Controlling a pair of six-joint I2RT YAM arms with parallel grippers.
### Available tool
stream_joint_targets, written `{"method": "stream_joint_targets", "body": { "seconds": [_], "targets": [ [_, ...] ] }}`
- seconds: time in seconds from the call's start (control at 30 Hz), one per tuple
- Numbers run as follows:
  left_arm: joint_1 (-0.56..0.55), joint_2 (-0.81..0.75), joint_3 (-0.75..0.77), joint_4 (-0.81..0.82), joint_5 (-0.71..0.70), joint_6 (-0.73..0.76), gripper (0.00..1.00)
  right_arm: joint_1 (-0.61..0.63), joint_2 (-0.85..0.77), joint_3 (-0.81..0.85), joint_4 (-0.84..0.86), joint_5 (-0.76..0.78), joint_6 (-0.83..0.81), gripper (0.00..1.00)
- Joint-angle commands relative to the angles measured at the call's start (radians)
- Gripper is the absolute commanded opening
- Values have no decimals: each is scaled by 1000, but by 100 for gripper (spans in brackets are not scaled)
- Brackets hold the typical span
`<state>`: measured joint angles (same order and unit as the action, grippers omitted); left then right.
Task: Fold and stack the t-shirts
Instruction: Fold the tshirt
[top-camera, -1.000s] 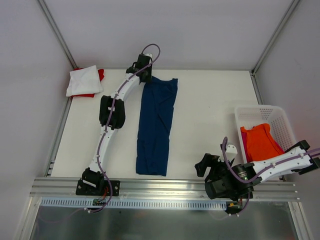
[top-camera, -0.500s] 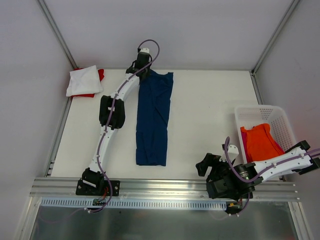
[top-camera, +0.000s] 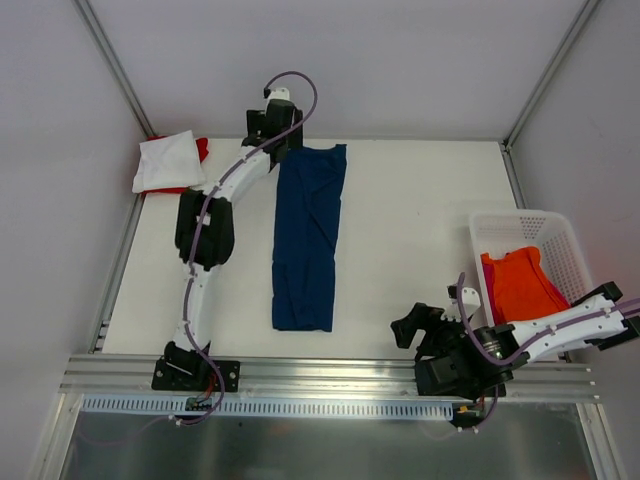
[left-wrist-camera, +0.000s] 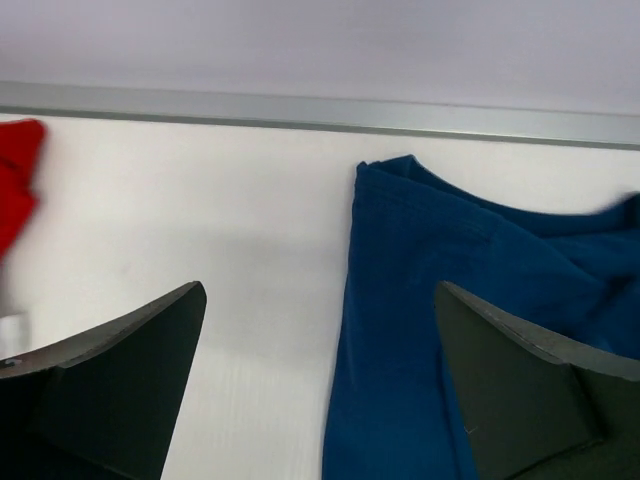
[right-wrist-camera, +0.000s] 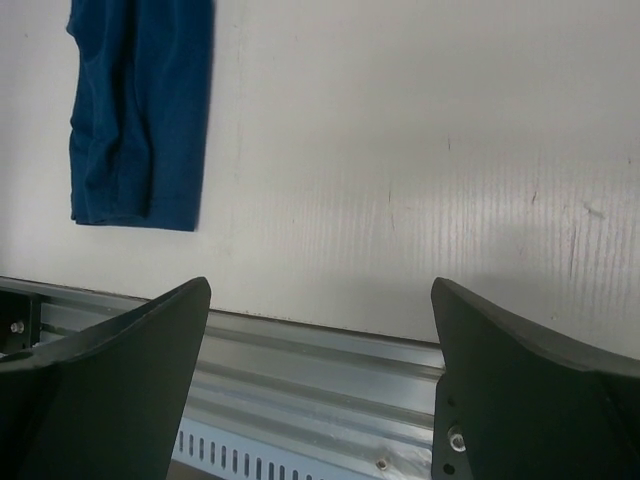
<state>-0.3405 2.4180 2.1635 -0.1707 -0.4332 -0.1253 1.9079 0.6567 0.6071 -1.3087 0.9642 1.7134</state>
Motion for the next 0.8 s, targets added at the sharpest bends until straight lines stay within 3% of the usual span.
{"method": "stream_joint_targets", "body": {
  "seconds": [0.0, 0.13, 0.27, 0.33, 0.37, 0.43, 0.47, 0.5, 0.53, 0.57, 0.6, 0.63, 0.67, 0.7, 0.73, 0.77],
  "targets": [
    [-69, -394, -205, 76, -72, 29, 99, -30, -69, 25, -58, 134, -78, 98],
    [-127, -771, -555, 25, 5, -114, 99, -56, -152, 159, -52, 215, -333, 98],
    [-202, -1054, -961, 2, 69, -194, 99, -72, -94, 337, -54, 353, -547, 99],
    [-213, -1184, -1071, -7, 169, -247, 99, -83, -37, 417, 1, 386, -641, 99],
    [-213, -1224, -1155, -13, 197, -261, 99, -90, -13, 509, 61, 398, -843, 99],
    [-213, -1316, -1221, -21, 296, -277, 99, -121, 98, 612, 240, 378, -1083, 99],
    [-213, -1345, -1264, -23, 322, -277, 99, -198, 144, 725, 299, 308, -1311, 100],
    [-213, -1370, -1278, -23, 349, -272, 99, -270, 237, 773, 362, 222, -1430, 100],
    [-213, -1411, -1288, -23, 367, -267, 99, -355, 280, 813, 485, -78, -1528, 100],
    [-213, -1431, -1301, -23, 395, -263, 99, -547, 320, 845, 530, -248, -1592, 99],
    [-213, -1467, -1308, -23, 405, -254, 99, -648, 393, 882, 570, -432, -1638, 100],
    [-213, -1484, -1324, -23, 415, -252, 99, -746, 423, 873, 682, -830, -1635, 100],
    [-212, -1497, -1332, -24, 421, -247, 99, -971, 451, 843, 777, -1069, -1605, 99],
    [-212, -1522, -1343, -24, 422, -231, 99, -1079, 480, 716, 889, -1281, -1460, 100],
    [-213, -1531, -1357, -24, 421, -223, 99, -1160, 559, 648, 1107, -1510, -1372, 100],
    [-212, -1539, -1390, -27, 418, -217, 99, -1273, 604, 593, 1175, -1556, -1312, 100]
  ]
}}
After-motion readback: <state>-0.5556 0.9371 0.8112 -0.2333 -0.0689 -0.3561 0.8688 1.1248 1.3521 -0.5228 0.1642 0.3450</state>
